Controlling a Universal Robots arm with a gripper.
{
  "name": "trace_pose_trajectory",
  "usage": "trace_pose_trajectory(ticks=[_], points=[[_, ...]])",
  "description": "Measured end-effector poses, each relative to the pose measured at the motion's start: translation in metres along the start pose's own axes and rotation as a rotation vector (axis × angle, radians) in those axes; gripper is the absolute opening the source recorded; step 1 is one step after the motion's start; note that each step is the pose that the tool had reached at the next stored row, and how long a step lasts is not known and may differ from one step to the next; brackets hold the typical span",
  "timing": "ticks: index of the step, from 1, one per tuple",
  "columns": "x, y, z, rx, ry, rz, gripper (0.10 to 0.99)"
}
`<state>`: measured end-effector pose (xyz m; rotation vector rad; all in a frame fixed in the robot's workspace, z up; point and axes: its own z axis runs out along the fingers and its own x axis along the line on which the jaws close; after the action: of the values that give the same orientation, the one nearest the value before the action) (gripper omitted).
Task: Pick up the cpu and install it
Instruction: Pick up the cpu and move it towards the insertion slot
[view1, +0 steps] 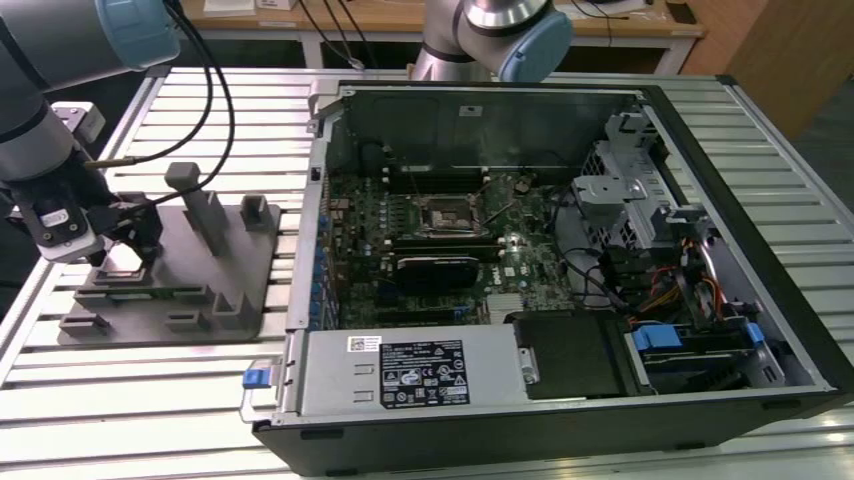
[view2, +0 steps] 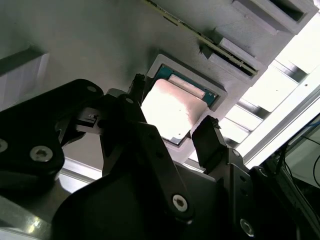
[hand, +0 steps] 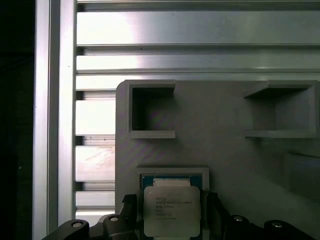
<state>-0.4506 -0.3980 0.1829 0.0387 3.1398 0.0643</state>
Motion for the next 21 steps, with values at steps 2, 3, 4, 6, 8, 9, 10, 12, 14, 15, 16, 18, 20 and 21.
trace_pose_trajectory(ticks=[2, 3, 4, 6, 8, 9, 10, 12, 14, 15, 16, 18, 20, 21], points=[[0.0000, 0.0000, 0.0001, 0.000, -0.0001, 0.000, 0.663], [0.0000, 0.0000, 0.0001, 0.000, -0.0001, 0.000, 0.663], [0.0000, 0.0000, 0.0001, 0.000, -0.0001, 0.000, 0.663], [0.0000, 0.0000, 0.0002, 0.000, -0.0002, 0.000, 0.647], [0.0000, 0.0000, 0.0002, 0.000, -0.0002, 0.000, 0.580], [0.0000, 0.0000, 0.0002, 0.000, -0.0002, 0.000, 0.580], [0.0000, 0.0000, 0.0002, 0.000, -0.0002, 0.000, 0.580], [0.0000, 0.0000, 0.0002, 0.000, 0.0000, 0.000, 0.565], [0.0000, 0.0000, 0.0003, 0.000, -0.0001, 0.000, 0.541], [0.0000, 0.0000, 0.0003, 0.000, -0.0002, 0.000, 0.541], [0.0000, 0.0000, 0.0003, 0.000, -0.0001, 0.000, 0.541], [0.0000, 0.0000, 0.0003, 0.000, -0.0003, 0.000, 0.541], [-0.0001, 0.0001, -0.0004, 0.000, -0.0005, 0.000, 0.541], [0.0000, 0.0001, -0.0011, 0.000, -0.0003, 0.000, 0.541]])
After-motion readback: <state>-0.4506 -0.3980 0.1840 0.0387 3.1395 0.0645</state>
